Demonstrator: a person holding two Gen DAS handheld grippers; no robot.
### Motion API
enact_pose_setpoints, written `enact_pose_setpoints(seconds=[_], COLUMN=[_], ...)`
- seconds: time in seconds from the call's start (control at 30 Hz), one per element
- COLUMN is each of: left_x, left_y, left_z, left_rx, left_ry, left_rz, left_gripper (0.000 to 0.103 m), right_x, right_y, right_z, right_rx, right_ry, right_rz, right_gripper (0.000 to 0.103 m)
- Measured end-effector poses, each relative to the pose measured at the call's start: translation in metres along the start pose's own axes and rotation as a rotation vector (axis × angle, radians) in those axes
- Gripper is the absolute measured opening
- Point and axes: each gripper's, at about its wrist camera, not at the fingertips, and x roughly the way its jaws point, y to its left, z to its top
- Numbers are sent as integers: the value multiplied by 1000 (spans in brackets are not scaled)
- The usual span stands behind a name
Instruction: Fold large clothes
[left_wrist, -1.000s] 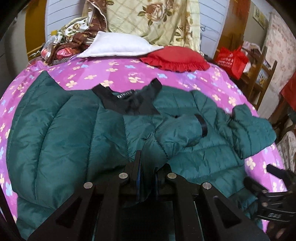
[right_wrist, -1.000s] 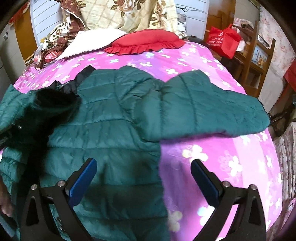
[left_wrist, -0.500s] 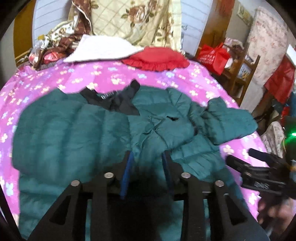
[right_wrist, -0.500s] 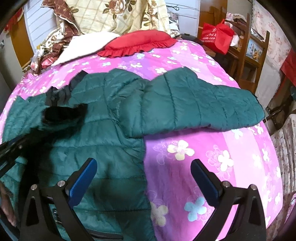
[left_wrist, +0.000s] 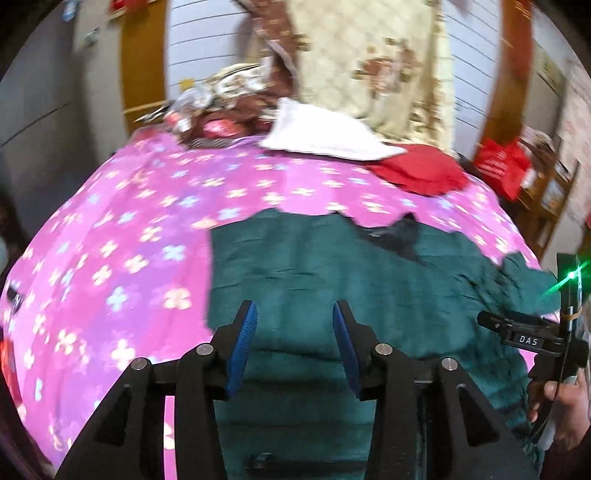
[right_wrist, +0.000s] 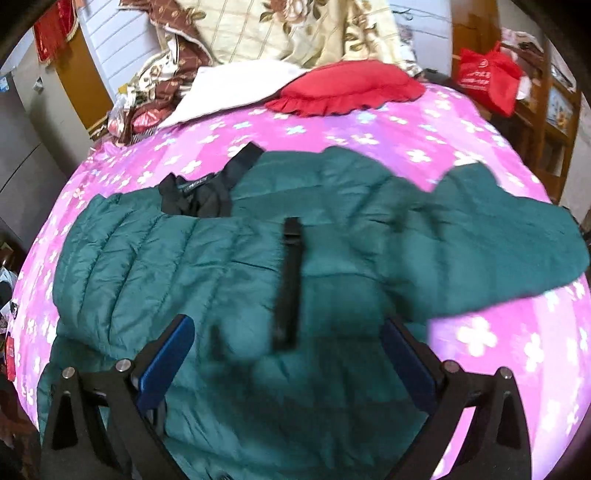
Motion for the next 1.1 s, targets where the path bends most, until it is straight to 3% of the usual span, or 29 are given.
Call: enact_pose_setpoints(seconds=[0.07,0.13,0.2,0.3,0.37,0.5,0.77,1.0,1.07,1.1], left_x=[4,9,12,22,30,42,63,86,91,94], left_y=[17,31,39,46,49,49,36,25,21,19], left_z=[-1,-3,-5,-6,-6,-4,1,8,10,12], left_rx=[-40,-74,-91,-108,-125,-149,-133,-136,-132,-128], left_ry=[5,15,20,31,45,57,74,86,80,77], left_rz=[28,38,49,66,69,63,70,80,87,92], left_gripper=[21,21,21,21,21,21,21,21,21,21], right_x=[17,34,46,43,34,15,8,52,48,41], right_y=[9,13,13,17,18,12,-8,-23,-27,-28], right_z=[5,7,7,8,12,25,51,54,53,52], right_rx=[-5,-1,27,-1,-30,-67,-76,-94,-68,-47], right_ry=[21,58,86,40,0,-76,-145,-83,-70,-81], right_rz=[-10,-5,45,42,19,-47,-172,-293,-276,-264], right_gripper=[91,67,57,30,20,17,15,14,24,36])
